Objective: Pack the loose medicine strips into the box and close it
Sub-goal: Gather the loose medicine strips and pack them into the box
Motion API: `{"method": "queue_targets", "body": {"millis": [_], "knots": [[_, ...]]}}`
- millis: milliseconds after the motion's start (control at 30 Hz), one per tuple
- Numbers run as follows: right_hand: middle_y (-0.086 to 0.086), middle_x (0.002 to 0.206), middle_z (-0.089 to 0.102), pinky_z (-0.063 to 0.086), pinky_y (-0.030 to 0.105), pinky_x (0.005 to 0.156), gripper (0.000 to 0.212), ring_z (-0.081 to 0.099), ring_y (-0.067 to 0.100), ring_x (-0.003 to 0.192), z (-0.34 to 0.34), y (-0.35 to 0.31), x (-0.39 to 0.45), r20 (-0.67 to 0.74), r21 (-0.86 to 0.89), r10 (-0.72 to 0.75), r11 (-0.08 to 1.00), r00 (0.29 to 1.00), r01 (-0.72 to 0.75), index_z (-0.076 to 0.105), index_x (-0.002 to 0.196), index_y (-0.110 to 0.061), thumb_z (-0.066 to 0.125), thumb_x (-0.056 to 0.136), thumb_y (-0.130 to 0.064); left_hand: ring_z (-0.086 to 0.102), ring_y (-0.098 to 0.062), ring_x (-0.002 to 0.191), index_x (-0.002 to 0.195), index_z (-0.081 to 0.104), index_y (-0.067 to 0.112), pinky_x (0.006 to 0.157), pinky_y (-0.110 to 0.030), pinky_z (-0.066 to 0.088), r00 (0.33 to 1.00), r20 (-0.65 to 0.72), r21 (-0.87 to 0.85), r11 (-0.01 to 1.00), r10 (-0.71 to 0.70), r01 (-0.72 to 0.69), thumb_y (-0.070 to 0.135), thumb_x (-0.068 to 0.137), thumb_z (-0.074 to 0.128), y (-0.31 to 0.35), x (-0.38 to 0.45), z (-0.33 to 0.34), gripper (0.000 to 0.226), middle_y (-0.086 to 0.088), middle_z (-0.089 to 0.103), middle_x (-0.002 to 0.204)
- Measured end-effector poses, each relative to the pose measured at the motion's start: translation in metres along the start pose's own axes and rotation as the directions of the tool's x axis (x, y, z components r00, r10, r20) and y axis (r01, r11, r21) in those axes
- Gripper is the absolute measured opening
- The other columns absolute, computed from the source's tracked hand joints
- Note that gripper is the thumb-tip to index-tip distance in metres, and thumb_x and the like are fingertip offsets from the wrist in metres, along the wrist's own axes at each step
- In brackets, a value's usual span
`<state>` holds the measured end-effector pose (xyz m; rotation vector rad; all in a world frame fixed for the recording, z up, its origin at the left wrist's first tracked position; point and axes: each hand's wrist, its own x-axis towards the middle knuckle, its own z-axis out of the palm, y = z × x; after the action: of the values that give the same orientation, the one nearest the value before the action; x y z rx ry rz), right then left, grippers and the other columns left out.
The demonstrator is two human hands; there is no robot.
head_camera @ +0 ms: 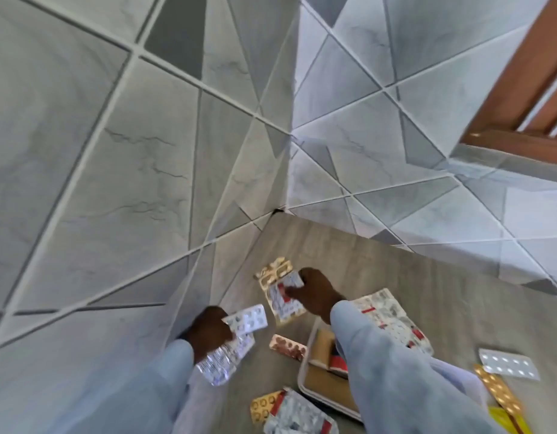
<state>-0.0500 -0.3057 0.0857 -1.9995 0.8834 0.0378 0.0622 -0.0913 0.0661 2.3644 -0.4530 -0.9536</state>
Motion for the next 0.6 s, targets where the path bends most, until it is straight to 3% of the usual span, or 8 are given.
{"method": "queue_targets", "body": {"millis": [67,133,200,267,367,467,533,600], "knots": [[0.013,0.094,0.072,0.057,0.044,0.079,0.042,0.069,0.033,0.09,-0.036,0.026,-0.015,-0.112,0.195,-0.034,0.979,0.993,0.056,0.068,0.093,-0.009,0.076,0.065,-0.039,0.051,-0.019,0.056,0.06,0.054,0.014,0.055,-0.026,0.038,0.995,-0.059,-0.062,0.994,0.086,-0.089,-0.006,0.065,0.072,0.023,-0.011,-0.004,0.027,-0.005,0.053,0.056],[0.013,0.095,0.074,0.058,0.052,0.081,0.03,0.07,0.032,0.09,-0.074,0.05,-0.042,-0.204,0.322,-0.022,0.942,0.979,0.088,0.068,0.094,-0.013,0.073,0.072,-0.034,0.048,-0.016,0.053,0.065,0.056,0.013,0.05,-0.024,0.036,0.979,-0.073,-0.113,0.973,0.193,-0.2,-0.008,0.065,0.071,0.055,-0.027,0.0,0.025,-0.004,0.054,0.057],[0.012,0.094,0.074,0.058,0.051,0.075,0.02,0.071,0.034,0.087,-0.108,0.064,-0.081,-0.254,0.447,0.053,0.892,0.966,0.069,0.067,0.094,-0.015,0.069,0.08,-0.03,0.049,-0.012,0.055,0.073,0.06,0.011,0.048,-0.022,0.039,0.95,-0.023,-0.158,0.938,0.311,-0.31,-0.005,0.063,0.071,0.088,-0.04,0.017,0.022,-0.004,0.056,0.062],[0.011,0.087,0.072,0.055,0.038,0.06,0.007,0.068,0.029,0.075,-0.131,0.09,-0.116,-0.254,0.549,0.119,0.835,0.96,0.042,0.065,0.089,-0.015,0.059,0.09,-0.016,0.054,-0.001,0.058,0.085,0.065,0.007,0.051,-0.014,0.041,0.904,0.077,-0.097,0.905,0.421,-0.413,0.003,0.064,0.07,0.117,-0.05,0.046,0.022,-0.002,0.059,0.071],[0.013,0.085,0.069,0.047,0.025,0.054,0.012,0.063,0.021,0.07,-0.156,0.144,-0.168,-0.307,0.606,0.241,0.795,0.921,-0.006,0.063,0.092,-0.013,0.051,0.093,-0.01,0.062,-0.005,0.091,0.107,0.065,0.006,0.07,-0.009,0.041,0.797,0.285,0.068,0.818,0.533,-0.571,0.015,0.064,0.066,0.152,-0.061,0.108,0.044,-0.001,0.064,0.097],[0.009,0.077,0.066,0.045,0.021,0.048,0.014,0.06,0.017,0.063,-0.17,0.18,-0.21,-0.389,0.594,0.287,0.804,0.875,0.0,0.06,0.087,-0.011,0.05,0.093,-0.006,0.045,-0.009,0.118,0.125,0.056,0.007,0.087,-0.005,0.03,0.718,0.419,0.124,0.748,0.556,-0.652,-0.002,0.077,0.064,0.177,-0.073,0.16,0.049,0.004,0.049,0.123],[0.009,0.073,0.066,0.046,0.024,0.048,0.016,0.06,0.018,0.06,-0.175,0.194,-0.228,-0.446,0.565,0.309,0.825,0.84,-0.004,0.06,0.082,-0.011,0.051,0.093,-0.004,0.044,-0.016,0.125,0.127,0.054,0.006,0.091,-0.009,0.031,0.68,0.485,0.127,0.725,0.55,-0.677,-0.007,0.076,0.064,0.188,-0.077,0.193,0.054,-0.002,0.049,0.13],[0.014,0.082,0.07,0.051,0.036,0.062,0.011,0.064,0.025,0.07,-0.178,0.199,-0.241,-0.48,0.548,0.297,0.836,0.825,0.018,0.063,0.084,-0.01,0.055,0.091,-0.006,0.044,-0.023,0.129,0.128,0.054,0.01,0.094,-0.019,0.035,0.692,0.53,0.199,0.722,0.49,-0.663,-0.004,0.073,0.067,0.198,-0.079,0.217,0.058,-0.008,0.048,0.135]]}}
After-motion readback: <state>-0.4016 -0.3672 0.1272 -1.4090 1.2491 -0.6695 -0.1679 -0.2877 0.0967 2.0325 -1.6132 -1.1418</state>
